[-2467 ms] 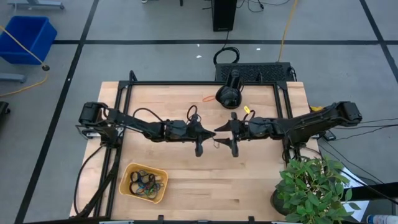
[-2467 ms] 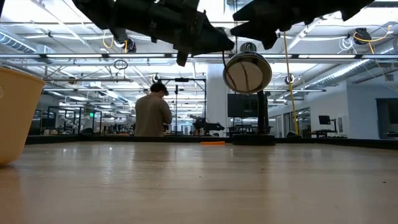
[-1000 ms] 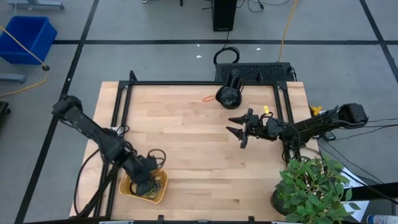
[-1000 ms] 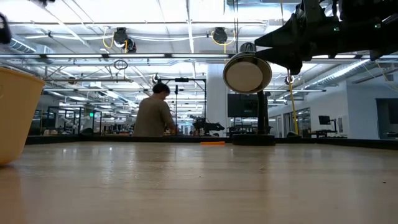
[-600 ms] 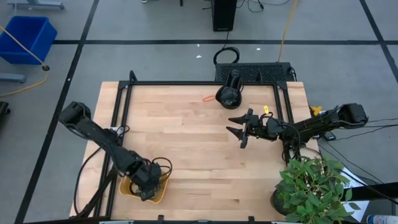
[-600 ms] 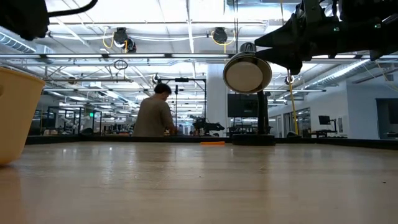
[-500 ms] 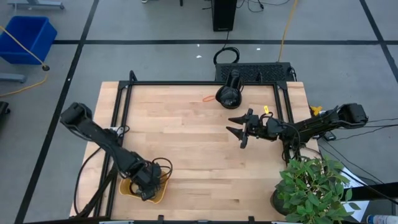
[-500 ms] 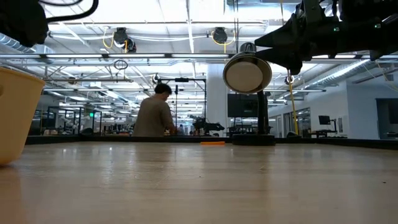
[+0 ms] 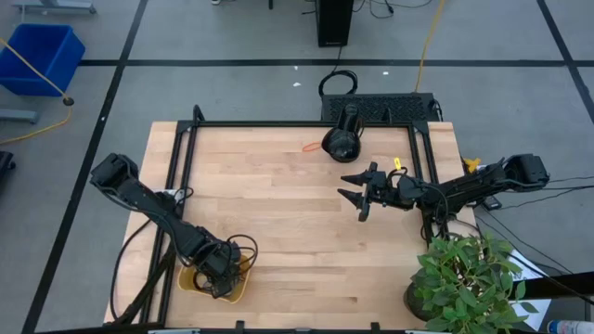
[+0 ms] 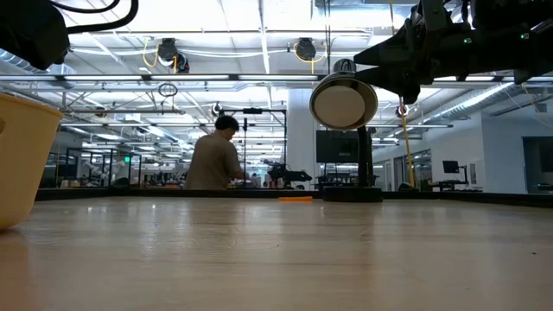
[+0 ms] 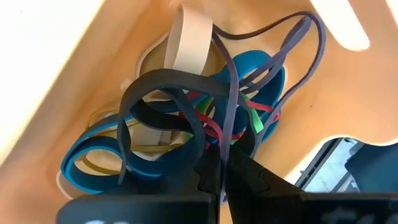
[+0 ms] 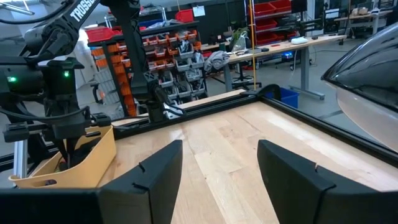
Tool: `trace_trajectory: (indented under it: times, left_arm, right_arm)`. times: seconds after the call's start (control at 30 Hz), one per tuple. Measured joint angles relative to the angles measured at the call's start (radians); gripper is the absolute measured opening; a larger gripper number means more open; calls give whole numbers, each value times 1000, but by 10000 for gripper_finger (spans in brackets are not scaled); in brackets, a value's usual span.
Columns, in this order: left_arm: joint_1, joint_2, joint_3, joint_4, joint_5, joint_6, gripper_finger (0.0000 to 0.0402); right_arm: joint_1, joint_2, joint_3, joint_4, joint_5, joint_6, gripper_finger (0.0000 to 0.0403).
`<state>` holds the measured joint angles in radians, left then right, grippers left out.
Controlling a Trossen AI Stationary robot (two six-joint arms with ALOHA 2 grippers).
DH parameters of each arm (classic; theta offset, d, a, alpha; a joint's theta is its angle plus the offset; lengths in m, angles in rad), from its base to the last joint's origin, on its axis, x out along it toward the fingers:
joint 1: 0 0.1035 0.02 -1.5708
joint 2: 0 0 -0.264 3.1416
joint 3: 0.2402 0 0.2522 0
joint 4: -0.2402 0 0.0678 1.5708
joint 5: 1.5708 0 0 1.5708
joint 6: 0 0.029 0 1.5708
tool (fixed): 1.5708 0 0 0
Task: Pick and place rubber bands into bin
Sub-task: Put the purple rubberband into the yellow bin, then put the orange rubberband into the yellow bin
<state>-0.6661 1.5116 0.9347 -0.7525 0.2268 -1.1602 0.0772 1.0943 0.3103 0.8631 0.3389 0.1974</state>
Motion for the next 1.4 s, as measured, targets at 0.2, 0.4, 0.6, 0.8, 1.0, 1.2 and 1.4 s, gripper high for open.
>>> trace_trajectory:
  times: [0.2, 0.4, 0.6, 0.8, 1.0, 1.2, 1.4]
  left_arm:
    - [0, 0, 0, 1, -1, -6, 19]
    - [0, 0, 0, -5, 3, -65, 43]
    - [0, -1, 0, -6, 9, -72, 116]
    - [2, -24, 0, -6, 9, -69, 165]
    - [5, -95, 0, -6, -1, -71, 177]
    - [6, -177, 0, -7, -65, -81, 177]
    - [13, -257, 0, 6, -229, -81, 179]
  right_arm:
    - [0, 0, 0, 0, 0, 0, 203]
    - [0, 0, 0, 0, 0, 0, 205]
    - [0, 0, 0, 0, 0, 0, 202]
    - [0, 0, 0, 0, 0, 0, 205]
    - [0, 0, 0, 0, 0, 0, 202]
    - [0, 0, 0, 0, 0, 0, 205]
    - [0, 0, 0, 0, 0, 0, 202]
